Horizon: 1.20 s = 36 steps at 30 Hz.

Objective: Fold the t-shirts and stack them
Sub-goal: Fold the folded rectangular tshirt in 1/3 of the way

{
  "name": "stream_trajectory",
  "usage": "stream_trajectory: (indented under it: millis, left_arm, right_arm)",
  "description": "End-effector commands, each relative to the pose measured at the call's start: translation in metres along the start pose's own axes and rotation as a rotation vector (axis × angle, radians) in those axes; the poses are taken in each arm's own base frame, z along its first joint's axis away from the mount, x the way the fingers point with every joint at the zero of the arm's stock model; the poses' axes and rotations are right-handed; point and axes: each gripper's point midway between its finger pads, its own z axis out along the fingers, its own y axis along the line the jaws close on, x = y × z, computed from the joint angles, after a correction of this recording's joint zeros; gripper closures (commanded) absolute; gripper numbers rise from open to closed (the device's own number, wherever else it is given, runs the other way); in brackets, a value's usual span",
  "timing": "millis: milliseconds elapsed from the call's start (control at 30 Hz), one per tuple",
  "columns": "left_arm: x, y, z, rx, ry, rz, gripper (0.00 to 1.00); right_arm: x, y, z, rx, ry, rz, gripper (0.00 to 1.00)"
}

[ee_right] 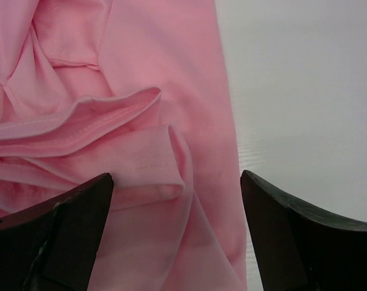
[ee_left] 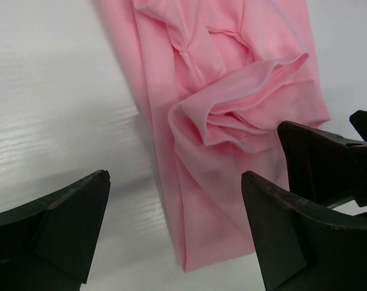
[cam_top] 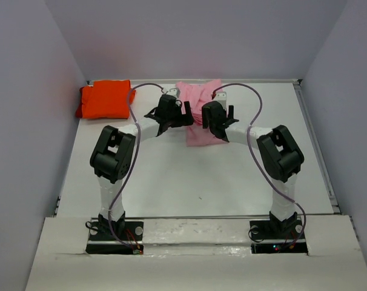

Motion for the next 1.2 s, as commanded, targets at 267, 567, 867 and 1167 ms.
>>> stream_trajectory:
  millis: [267, 567, 867, 1167]
  left_arm:
    - [-0.032, -0.04, -0.089, 0.123, -0.132, 0.011, 0.01]
    - [-0.016, -0.044, -0.133, 0.17, -0.134, 0.022, 0.01]
    - [-0.013, -0.042, -0.158, 0.169, -0.154, 0.035, 0.01]
    - [-0.015, -0.042, -0.173, 0.169, -0.174, 0.051, 0.01]
  right_arm:
    - [-0.023, 0.013, -0.055, -0.221, -0.007, 0.11, 0.09]
    - [0.013, 0.044, -0.039, -0.311, 0.123, 0.082, 0.09]
    - [0.062, 0.069, -0.05, -0.451, 0.299, 0.123, 0.11]
    - [0.106, 0.071, -0.113, -0.5, 0.385, 0.096, 0.12]
